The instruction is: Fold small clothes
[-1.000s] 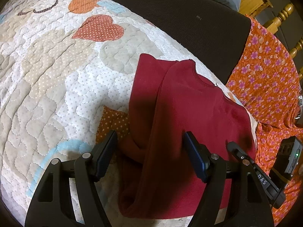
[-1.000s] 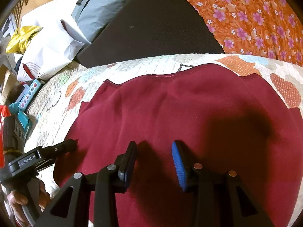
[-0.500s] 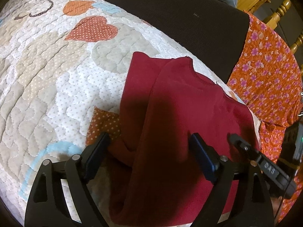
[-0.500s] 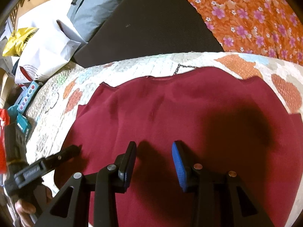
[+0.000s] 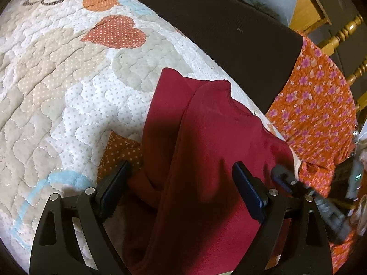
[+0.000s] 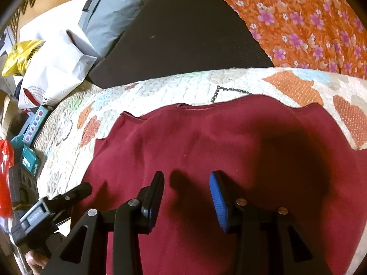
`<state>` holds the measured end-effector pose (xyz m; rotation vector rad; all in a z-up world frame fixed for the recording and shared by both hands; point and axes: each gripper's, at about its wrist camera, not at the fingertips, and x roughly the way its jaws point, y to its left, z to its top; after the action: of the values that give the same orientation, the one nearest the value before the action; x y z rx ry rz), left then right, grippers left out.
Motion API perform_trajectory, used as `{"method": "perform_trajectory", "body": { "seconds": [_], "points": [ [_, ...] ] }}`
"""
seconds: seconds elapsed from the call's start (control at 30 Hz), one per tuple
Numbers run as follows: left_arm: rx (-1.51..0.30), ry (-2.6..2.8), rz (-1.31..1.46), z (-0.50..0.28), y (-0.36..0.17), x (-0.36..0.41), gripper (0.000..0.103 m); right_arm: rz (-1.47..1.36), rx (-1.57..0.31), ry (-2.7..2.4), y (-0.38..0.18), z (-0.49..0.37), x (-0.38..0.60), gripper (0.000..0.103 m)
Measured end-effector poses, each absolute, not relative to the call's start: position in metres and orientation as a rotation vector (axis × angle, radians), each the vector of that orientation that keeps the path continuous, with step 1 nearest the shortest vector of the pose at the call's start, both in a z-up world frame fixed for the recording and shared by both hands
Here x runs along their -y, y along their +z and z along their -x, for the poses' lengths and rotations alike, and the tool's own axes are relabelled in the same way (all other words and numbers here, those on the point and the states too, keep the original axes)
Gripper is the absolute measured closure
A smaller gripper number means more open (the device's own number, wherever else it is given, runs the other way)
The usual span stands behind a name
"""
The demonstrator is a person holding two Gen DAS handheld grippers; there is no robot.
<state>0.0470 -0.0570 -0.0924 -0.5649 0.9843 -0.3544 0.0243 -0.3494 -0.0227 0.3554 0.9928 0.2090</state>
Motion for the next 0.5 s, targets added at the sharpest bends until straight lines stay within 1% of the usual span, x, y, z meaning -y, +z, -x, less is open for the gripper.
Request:
{"method": "perform_trajectory", "body": {
  "seconds": [0.07, 0.13, 0.23, 0.3, 0.5],
  "points": [
    [-0.992, -0.342, 0.566, -0.044, -0.093, 0.057, 0.014, -0.350, -0.976, 0.252, -0.011, -0.028, 0.341, 0.064],
    [-0.997, -0.331, 0.586, -0.037, -0.093, 0.056, 0.014, -0.337, -0.975, 0.298, 0.002, -0.039, 0.326, 0.060],
    [-1.019, -0.329, 0.576, -0.026, -0.093, 0.054, 0.014, -0.325, -1.029, 0.382, 0.011, -0.065, 0.291, 0.058],
    [-1.040, -0.337, 0.556, -0.019, -0.093, 0.052, 0.014, -0.310, -1.086, 0.448, 0.009, -0.081, 0.267, 0.053],
    [-1.070, -0.354, 0.612, -0.020, -0.096, 0.038, 0.014, -0.166, -1.263, 0.485, -0.019, -0.127, 0.195, 0.050]
  ]
}}
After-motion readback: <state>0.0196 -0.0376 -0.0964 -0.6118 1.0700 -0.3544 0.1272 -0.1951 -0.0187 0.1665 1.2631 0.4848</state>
